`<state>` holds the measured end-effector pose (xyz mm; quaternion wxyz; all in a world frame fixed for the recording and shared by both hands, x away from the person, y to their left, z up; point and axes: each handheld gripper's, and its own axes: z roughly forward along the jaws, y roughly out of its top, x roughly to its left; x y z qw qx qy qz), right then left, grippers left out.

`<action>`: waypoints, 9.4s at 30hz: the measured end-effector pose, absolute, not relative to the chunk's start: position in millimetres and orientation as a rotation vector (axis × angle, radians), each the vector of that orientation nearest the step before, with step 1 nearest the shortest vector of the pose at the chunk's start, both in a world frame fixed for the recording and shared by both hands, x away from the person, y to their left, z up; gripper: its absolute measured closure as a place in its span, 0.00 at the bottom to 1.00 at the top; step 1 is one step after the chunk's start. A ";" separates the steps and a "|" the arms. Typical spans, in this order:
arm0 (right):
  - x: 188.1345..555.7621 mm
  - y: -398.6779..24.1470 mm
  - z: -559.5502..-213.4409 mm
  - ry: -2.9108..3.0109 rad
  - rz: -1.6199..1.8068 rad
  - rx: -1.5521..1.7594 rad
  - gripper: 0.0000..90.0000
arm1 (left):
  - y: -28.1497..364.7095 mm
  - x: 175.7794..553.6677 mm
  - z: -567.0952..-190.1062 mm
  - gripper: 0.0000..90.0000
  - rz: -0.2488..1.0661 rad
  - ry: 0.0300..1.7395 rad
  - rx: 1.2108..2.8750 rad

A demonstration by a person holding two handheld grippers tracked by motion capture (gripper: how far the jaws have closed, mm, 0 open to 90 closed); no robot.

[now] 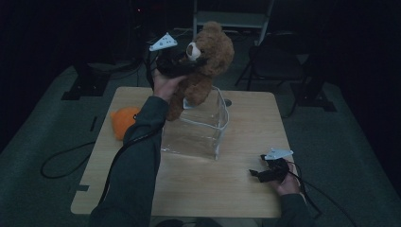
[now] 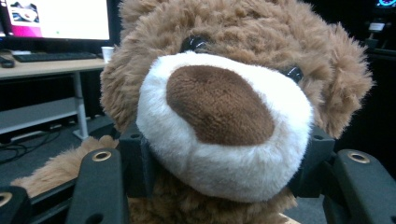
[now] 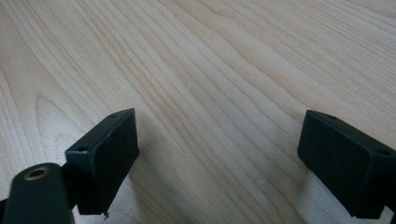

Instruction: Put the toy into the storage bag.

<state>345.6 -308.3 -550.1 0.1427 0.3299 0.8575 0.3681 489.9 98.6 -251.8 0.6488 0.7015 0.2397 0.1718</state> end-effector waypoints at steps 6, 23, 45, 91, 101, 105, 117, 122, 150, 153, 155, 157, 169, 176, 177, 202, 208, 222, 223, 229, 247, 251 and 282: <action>345.5 -308.3 -550.0 2.474 1.061 0.953 0.13 | 108.2 493.8 -245.5 0.43 0.393 0.581 1.543; 345.2 -308.2 -550.0 2.474 1.061 0.955 0.13 | 101.3 492.1 -250.2 0.43 0.407 0.577 1.595; 345.0 -308.0 -550.1 2.475 1.064 0.959 0.13 | 67.6 497.6 -281.8 0.43 0.293 0.496 1.759; 345.2 -308.2 -550.1 2.474 1.062 0.954 0.13 | 68.0 492.2 -311.8 0.43 0.163 0.434 1.857; 345.1 -308.1 -550.2 2.474 1.063 0.955 0.13 | 65.6 488.2 -315.2 0.43 0.147 0.408 1.883; 345.1 -308.1 -550.2 2.474 1.063 0.955 0.13 | 64.2 486.2 -316.6 0.43 0.138 0.392 1.897; 345.1 -308.1 -550.1 2.474 1.063 0.955 0.13 | 65.2 482.5 -321.3 0.43 0.132 0.375 1.926; 345.1 -308.1 -550.1 2.474 1.063 0.955 0.13 | 65.4 480.6 -323.7 0.42 0.126 0.368 1.937; 345.2 -308.2 -550.1 2.473 1.062 0.954 0.13 | 66.0 477.7 -328.7 0.42 0.110 0.338 1.998; 345.2 -308.1 -550.1 2.474 1.062 0.954 0.13 | 66.2 477.6 -328.9 0.42 0.107 0.336 2.001; 345.2 -308.3 -550.1 2.474 1.061 0.953 0.13 | 66.5 477.6 -329.1 0.42 0.104 0.336 2.003; 345.2 -308.3 -550.1 2.474 1.061 0.952 0.13 | 66.7 477.7 -329.4 0.42 0.100 0.338 2.001; 345.1 -308.2 -550.1 2.475 1.060 0.955 0.13 | 65.9 479.5 -331.5 0.41 0.080 0.342 2.022; 345.1 -308.1 -550.1 2.474 1.061 0.956 0.13 | 65.5 480.1 -332.2 0.40 0.076 0.346 2.031; 345.1 -308.1 -550.1 2.474 1.062 0.957 0.13 | 65.6 480.1 -332.2 0.40 0.076 0.349 2.030; 345.1 -308.2 -550.1 2.475 1.061 0.956 0.13 | 65.4 482.6 -334.9 0.27 0.056 0.395 2.039; 345.0 -308.1 -550.1 2.475 1.062 0.957 0.13 | 66.6 481.9 -334.9 0.25 0.057 0.380 2.019; 345.1 -308.2 -550.1 2.475 1.060 0.955 0.13 | 64.2 477.4 -335.2 0.23 0.123 0.348 1.997; 345.1 -308.2 -550.1 2.475 1.061 0.956 0.13 | 64.4 477.4 -335.1 0.23 0.125 0.347 1.996; 345.0 -308.1 -550.1 2.474 1.062 0.957 0.13 | 66.8 477.1 -334.0 0.23 0.137 0.348 1.959; 345.2 -308.3 -550.1 2.474 1.061 0.952 0.13 | 63.8 473.9 -331.2 0.27 0.159 0.331 1.935; 345.2 -308.3 -550.1 2.474 1.061 0.952 0.13 | 65.9 473.8 -329.2 0.30 0.171 0.340 1.900; 345.2 -308.1 -550.2 2.473 1.064 0.955 0.13 | 35.9 463.0 -339.1 0.57 0.097 0.295 2.204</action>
